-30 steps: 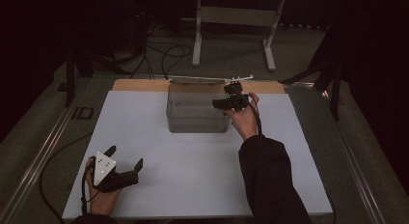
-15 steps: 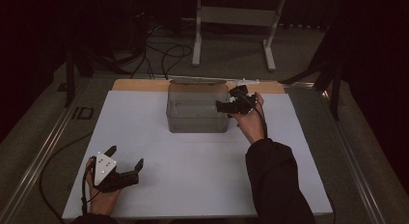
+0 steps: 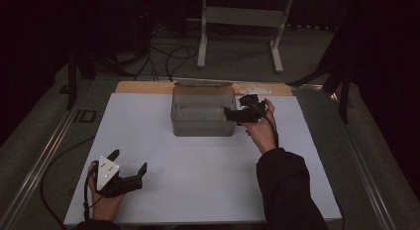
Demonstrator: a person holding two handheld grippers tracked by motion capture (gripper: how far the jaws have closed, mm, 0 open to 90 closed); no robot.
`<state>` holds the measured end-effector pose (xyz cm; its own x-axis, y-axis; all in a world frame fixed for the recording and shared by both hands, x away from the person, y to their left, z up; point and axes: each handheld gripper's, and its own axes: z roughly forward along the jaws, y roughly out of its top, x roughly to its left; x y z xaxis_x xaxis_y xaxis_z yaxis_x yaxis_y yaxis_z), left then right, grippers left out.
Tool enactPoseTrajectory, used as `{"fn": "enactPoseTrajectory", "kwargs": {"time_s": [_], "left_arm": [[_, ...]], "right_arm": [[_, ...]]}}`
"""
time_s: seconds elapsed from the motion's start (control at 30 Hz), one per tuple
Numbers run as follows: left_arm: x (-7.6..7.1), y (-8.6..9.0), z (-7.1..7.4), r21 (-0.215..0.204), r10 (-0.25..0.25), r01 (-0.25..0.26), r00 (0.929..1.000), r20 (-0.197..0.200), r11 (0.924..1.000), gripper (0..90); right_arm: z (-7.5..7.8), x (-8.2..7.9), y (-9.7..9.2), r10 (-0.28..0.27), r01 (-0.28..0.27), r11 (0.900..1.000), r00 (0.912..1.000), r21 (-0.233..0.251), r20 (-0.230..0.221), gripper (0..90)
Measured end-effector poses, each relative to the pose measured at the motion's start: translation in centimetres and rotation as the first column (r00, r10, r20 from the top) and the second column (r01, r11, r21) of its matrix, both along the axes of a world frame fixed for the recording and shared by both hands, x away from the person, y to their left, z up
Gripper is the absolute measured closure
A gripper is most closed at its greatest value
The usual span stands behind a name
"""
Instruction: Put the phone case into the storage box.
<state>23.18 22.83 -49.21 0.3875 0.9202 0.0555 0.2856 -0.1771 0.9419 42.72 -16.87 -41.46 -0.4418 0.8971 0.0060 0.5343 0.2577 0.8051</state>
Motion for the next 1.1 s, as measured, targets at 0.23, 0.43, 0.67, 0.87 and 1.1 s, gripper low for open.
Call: {"fn": "enactPoseTrajectory", "kwargs": {"time_s": [0.23, 0.43, 0.67, 0.87, 1.1], "left_arm": [[0.0, 0.0, 0.0, 0.001, 0.001, -0.001, 1.0, -0.001, 1.0, 1.5], [0.0, 0.0, 0.0, 0.002, -0.001, 0.001, 1.0, -0.002, 1.0, 1.5], [0.1, 0.0, -0.1, 0.005, 0.001, -0.001, 1.0, -0.003, 1.0, 1.5], [0.1, 0.0, -0.1, 0.005, 0.01, -0.01, 1.0, -0.002, 0.9999, 1.5], [0.2, 0.2, 0.0, 0.003, 0.016, -0.016, 0.9999, -0.004, 0.9999, 1.5]], "right_arm": [[-0.2, -1.0, -0.5, 0.019, -0.019, 0.9998, 0.9994, 0.007, 0.029, 9.1], [-0.4, -2.1, -1.5, 0.021, -0.023, 0.9991, 0.9986, 0.035, 0.048, 9.1], [-1.1, -3.4, -2.6, 0.026, -0.028, 0.9988, 0.9984, 0.041, 0.049, 9.1], [-1.8, -5.0, -4.0, 0.027, -0.03, 0.9987, 0.9969, 0.04, 0.074, 9.1], [-1.9, -6.9, -5.1, 0.027, -0.032, 0.9975, 0.9963, 0.062, 0.081, 9.1]]}}
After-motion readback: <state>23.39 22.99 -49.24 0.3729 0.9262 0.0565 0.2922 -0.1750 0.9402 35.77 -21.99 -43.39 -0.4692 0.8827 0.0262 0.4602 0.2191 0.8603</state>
